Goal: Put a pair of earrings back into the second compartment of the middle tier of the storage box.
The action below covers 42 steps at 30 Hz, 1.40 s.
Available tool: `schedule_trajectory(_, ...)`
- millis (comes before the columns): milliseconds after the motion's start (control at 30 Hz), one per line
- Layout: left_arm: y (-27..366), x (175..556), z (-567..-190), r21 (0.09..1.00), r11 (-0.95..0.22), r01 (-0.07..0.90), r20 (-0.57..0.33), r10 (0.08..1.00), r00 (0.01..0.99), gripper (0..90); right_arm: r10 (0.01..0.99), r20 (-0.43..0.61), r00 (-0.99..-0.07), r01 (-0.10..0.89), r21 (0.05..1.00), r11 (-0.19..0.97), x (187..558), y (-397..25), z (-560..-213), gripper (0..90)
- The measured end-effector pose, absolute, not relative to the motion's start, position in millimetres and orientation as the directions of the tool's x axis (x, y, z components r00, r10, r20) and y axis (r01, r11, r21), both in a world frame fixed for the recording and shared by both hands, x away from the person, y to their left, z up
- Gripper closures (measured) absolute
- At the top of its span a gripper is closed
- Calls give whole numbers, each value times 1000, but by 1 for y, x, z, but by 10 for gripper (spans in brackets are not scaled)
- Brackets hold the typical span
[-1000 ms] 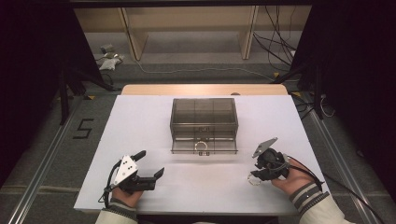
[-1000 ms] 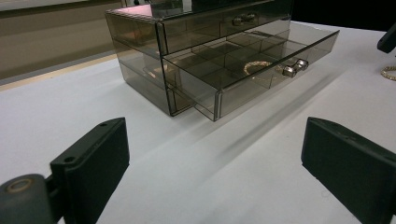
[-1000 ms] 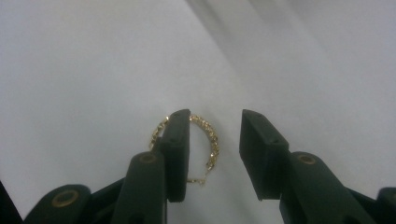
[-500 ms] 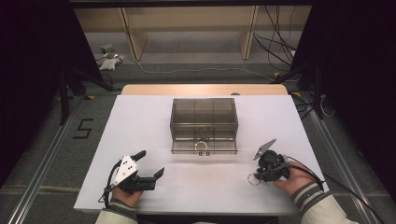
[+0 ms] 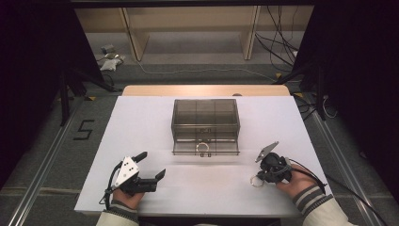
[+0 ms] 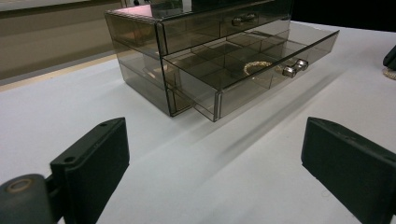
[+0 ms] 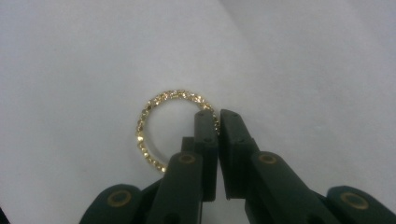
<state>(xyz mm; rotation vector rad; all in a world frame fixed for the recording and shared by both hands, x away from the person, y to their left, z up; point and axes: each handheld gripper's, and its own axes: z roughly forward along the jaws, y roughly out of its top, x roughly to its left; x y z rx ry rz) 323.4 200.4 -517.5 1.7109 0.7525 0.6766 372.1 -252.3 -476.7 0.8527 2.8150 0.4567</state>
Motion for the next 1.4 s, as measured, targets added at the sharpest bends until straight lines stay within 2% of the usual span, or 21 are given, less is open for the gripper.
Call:
schedule_trajectory(267, 201, 324, -517, 969, -201, 147, 63, 770, 635, 73, 565, -74, -822, 512, 339, 790, 371, -252, -476, 869)
schedule_trajectory(833, 201, 324, -518, 970, -194, 147, 58, 772, 633, 73, 568, -136, -812, 454, 464, 760, 365, -246, -442, 871)
schedule_trajectory(1400, 201, 323, -518, 970, -194, 147, 58, 772, 633, 73, 575, -152, -804, 436, 508, 743, 366, -248, -427, 870)
